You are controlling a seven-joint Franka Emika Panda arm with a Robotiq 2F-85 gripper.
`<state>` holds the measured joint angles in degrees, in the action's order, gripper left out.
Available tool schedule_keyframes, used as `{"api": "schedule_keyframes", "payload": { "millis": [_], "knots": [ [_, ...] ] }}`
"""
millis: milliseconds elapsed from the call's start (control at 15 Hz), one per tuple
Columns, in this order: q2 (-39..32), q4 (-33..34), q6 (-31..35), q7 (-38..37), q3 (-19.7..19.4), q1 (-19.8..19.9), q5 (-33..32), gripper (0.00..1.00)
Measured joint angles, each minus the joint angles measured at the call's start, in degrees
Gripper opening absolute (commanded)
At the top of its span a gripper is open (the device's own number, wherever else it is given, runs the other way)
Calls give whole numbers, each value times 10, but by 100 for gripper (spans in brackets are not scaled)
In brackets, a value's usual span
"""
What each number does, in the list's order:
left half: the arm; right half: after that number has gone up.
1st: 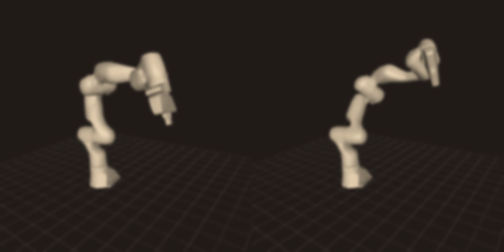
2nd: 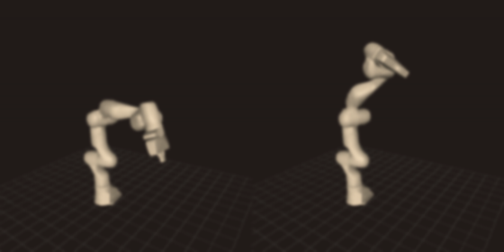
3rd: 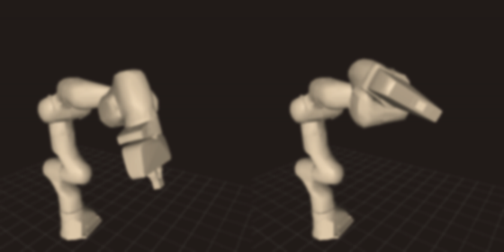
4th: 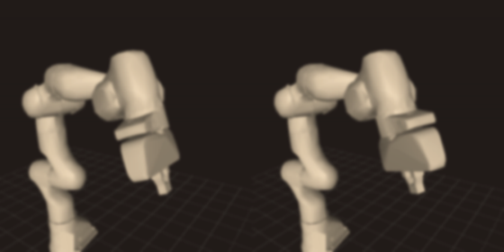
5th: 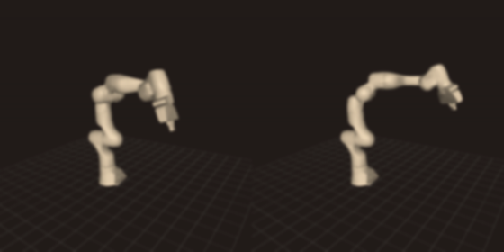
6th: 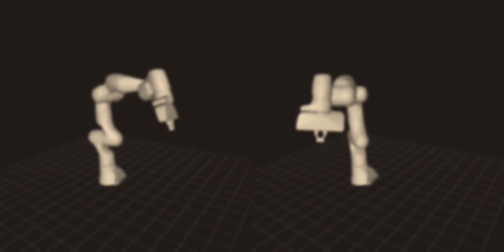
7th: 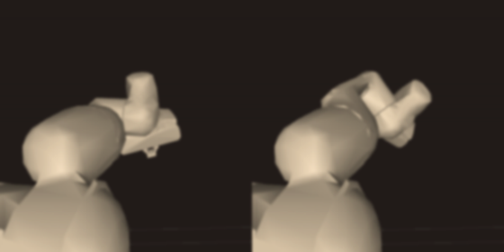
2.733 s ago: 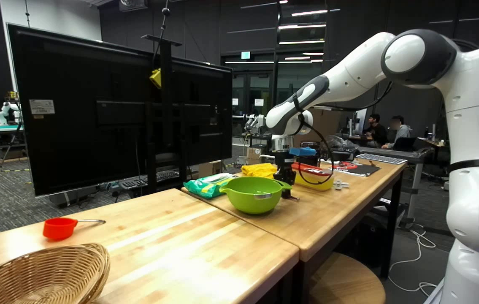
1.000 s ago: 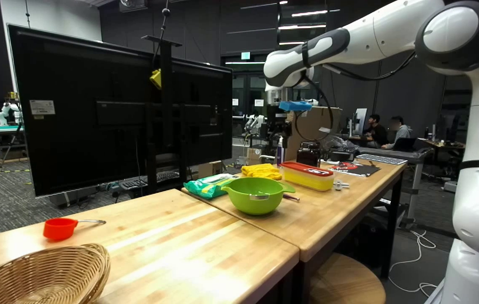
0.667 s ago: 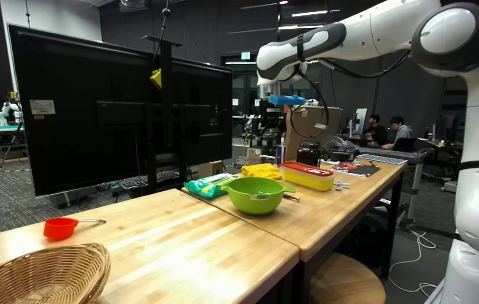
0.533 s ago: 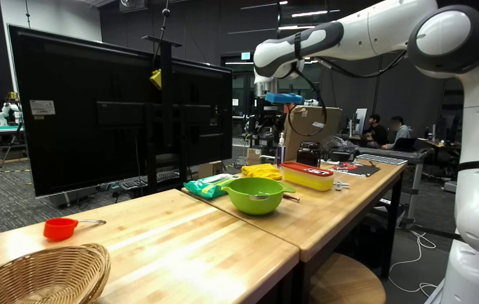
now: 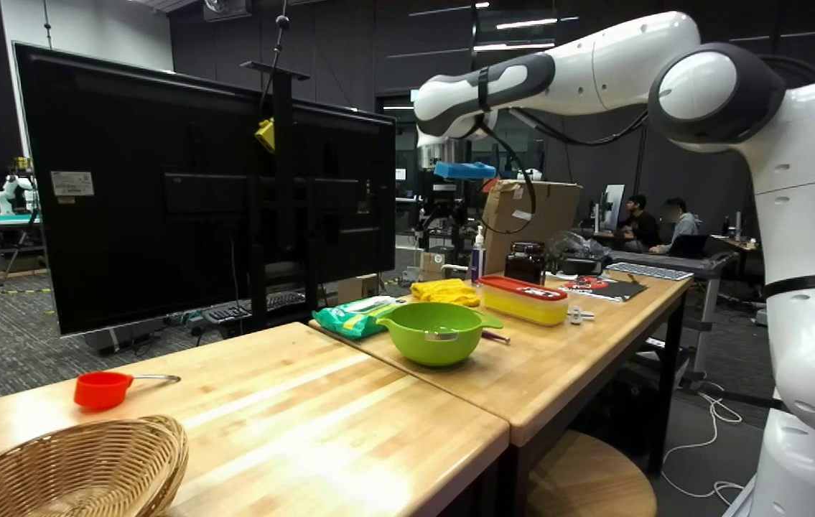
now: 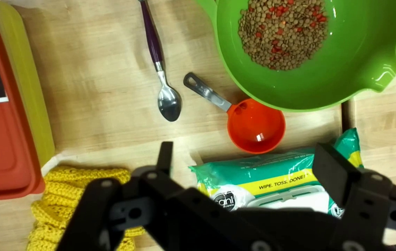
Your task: Use the silver spoon to stir the contents in the green bowl.
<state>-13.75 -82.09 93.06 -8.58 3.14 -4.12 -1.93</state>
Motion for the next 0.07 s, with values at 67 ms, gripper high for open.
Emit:
{"api": "schedule_keyframes", "payload": {
  "millis": [67],
  "knots": [
    [-6, 6, -1, 0, 0, 0, 0, 100]
  ]
}}
